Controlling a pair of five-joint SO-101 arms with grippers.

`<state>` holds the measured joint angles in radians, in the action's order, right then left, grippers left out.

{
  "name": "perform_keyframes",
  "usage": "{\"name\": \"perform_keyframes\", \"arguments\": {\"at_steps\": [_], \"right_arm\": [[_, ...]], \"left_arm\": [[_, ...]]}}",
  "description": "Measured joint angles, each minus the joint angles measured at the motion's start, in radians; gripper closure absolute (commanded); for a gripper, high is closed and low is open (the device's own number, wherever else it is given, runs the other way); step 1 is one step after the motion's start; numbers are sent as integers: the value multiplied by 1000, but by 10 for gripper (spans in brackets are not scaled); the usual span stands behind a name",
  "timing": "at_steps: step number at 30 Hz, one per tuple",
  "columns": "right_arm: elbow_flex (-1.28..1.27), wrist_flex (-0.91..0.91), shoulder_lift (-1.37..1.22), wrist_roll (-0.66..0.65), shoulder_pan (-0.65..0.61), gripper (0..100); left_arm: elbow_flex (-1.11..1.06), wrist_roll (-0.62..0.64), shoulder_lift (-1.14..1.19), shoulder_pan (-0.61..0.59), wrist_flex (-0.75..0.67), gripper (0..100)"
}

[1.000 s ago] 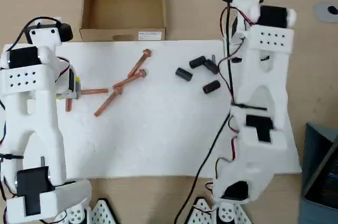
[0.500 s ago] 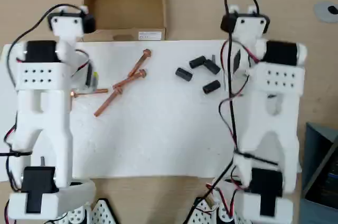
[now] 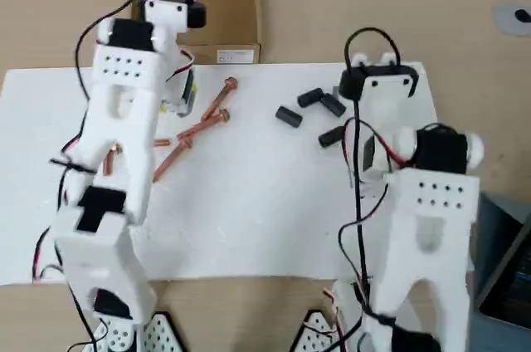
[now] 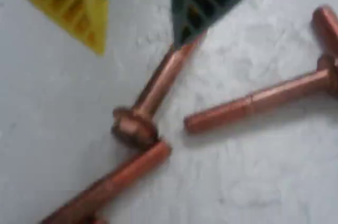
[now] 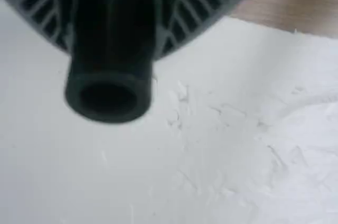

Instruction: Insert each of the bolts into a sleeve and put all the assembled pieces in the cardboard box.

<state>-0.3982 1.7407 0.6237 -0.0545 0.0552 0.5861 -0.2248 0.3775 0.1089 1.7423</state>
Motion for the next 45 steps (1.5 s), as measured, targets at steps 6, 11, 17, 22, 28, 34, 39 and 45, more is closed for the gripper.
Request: {"name": "perform_keyframes", "arguments": {"at_steps": [6,11,17,22,28,34,39,45], "right_arm": [[-83,-26,80,0,0,988],[-87,-26,89,0,0,988],[-87,-26,89,0,0,988],[-87,-26,89,0,0,988],[-87,-26,89,0,0,988],[-87,-26,89,0,0,988],[-87,-26,89,-2,0,988],[-87,-26,89,-2,0,988]], "left_arm": [[204,-2,157,37,0,905],[379,0,282,46,0,826],[542,0,451,46,0,825],[664,3,582,52,0,825],[789,3,706,83,-23,825],[841,3,770,103,-87,825],[841,3,792,101,-123,825],[841,3,830,101,-166,825]]}}
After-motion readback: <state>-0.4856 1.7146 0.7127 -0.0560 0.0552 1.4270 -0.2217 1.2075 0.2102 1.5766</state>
